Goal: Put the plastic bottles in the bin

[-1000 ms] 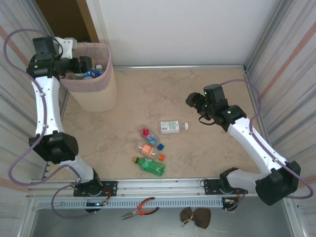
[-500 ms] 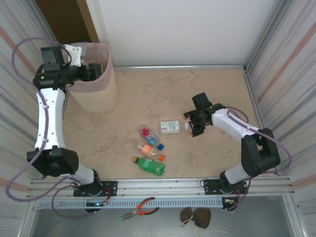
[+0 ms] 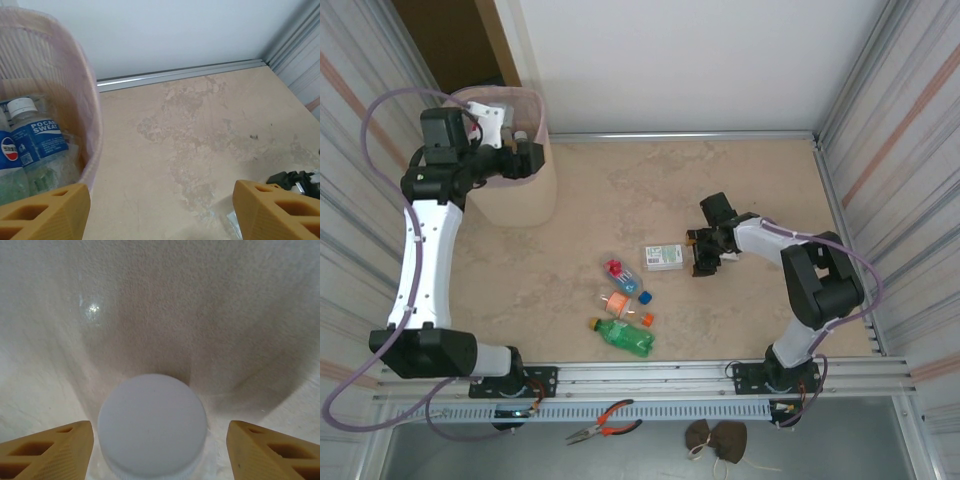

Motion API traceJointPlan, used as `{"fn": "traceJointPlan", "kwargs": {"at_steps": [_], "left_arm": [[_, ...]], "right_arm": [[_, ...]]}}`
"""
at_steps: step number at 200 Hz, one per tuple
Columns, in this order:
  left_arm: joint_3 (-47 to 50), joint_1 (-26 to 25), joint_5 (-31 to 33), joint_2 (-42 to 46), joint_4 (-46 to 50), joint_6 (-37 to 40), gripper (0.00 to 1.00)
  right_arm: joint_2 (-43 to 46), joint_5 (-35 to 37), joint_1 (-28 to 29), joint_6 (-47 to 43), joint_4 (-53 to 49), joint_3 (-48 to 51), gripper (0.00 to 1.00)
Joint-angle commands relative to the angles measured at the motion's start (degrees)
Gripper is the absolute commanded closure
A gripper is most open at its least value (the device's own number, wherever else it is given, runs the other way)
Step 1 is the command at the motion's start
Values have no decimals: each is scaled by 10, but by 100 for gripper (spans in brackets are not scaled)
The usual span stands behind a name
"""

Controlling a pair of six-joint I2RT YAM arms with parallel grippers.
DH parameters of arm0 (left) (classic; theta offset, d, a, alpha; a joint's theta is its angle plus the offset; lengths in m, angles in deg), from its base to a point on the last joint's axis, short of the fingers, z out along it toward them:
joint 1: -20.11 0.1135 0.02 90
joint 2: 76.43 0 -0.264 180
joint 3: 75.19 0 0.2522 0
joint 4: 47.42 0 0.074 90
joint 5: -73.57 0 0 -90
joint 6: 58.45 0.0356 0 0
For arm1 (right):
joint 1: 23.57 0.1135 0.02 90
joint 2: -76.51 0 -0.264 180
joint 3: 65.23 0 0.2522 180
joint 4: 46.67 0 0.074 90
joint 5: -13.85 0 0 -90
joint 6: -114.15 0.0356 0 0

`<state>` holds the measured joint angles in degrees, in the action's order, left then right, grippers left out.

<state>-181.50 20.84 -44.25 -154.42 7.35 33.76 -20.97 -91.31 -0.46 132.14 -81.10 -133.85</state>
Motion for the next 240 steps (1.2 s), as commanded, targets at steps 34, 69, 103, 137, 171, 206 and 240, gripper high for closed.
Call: {"fn": "traceJointPlan", "kwargs": {"at_steps": [34,69,103,137,171,206,240], "left_arm": [[35,-12,8,29,-22,-13,25],[35,-21,8,30,-25,-14,25],[35,-27,8,28,-26,-15,25],[36,-35,8,28,-27,-15,25],[38,-45,-7,25,-33,-14,25],[54,-58,-56,23,-65,-18,25],[68,-79,-97,18,-96,-17,25]], "right_arm": [[-11,2,-4,34,10,-2,41],[-12,13,-5,25,-4,-4,47],[-18,26,-5,9,-20,-12,54],[-23,34,-6,0,-24,-13,61],[3,55,-7,-14,-26,-17,62],[59,119,-7,-81,-24,-34,64],[117,171,-4,-199,21,-40,70]]}}
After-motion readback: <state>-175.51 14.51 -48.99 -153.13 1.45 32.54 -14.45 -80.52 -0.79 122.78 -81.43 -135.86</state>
